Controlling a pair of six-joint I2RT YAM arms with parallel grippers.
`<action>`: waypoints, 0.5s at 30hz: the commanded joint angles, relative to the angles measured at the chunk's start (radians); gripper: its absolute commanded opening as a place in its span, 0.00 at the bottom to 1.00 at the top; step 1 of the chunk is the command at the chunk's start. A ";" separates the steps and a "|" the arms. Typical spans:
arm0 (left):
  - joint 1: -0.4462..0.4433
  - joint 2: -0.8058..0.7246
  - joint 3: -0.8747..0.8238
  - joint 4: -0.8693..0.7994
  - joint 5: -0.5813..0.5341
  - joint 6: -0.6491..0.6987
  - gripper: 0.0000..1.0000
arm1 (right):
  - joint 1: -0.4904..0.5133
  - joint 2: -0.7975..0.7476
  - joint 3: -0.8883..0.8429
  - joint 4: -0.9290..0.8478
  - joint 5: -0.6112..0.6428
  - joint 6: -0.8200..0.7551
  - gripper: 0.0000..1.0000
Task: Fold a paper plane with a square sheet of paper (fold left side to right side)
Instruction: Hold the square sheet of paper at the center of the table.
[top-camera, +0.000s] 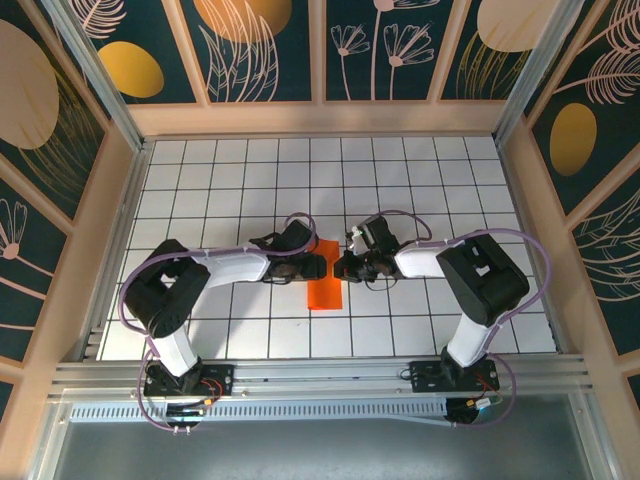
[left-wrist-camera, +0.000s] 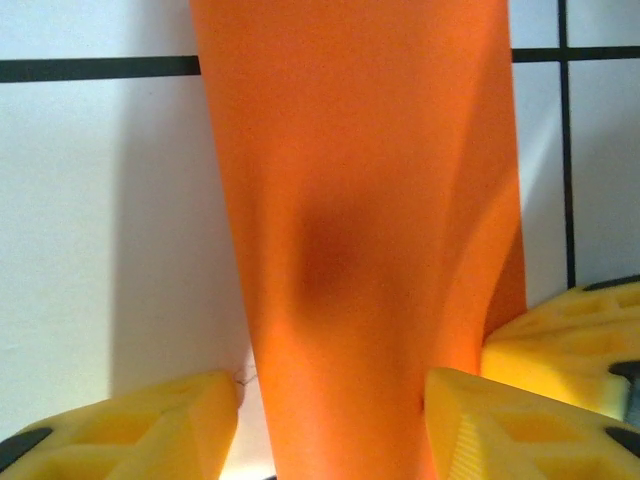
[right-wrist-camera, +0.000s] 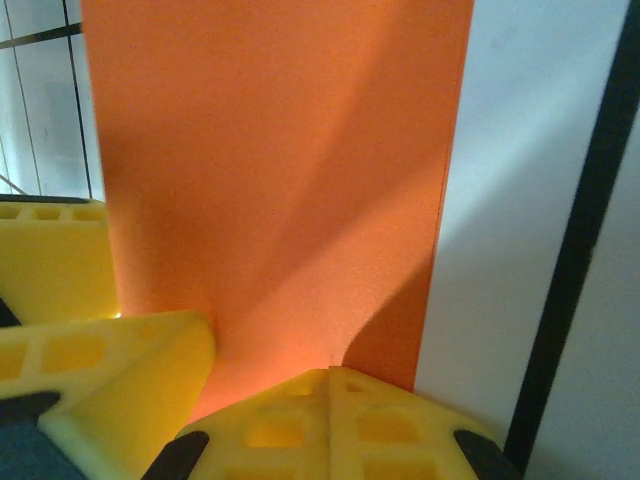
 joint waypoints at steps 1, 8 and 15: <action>-0.002 -0.009 -0.020 -0.059 -0.079 0.026 0.60 | 0.012 0.042 -0.036 -0.049 0.077 0.000 0.00; 0.001 -0.195 -0.018 -0.088 -0.083 0.033 0.66 | 0.012 0.046 -0.036 -0.063 0.092 -0.007 0.00; 0.003 -0.252 -0.098 0.091 0.101 -0.019 0.16 | 0.011 0.045 -0.039 -0.062 0.095 -0.009 0.00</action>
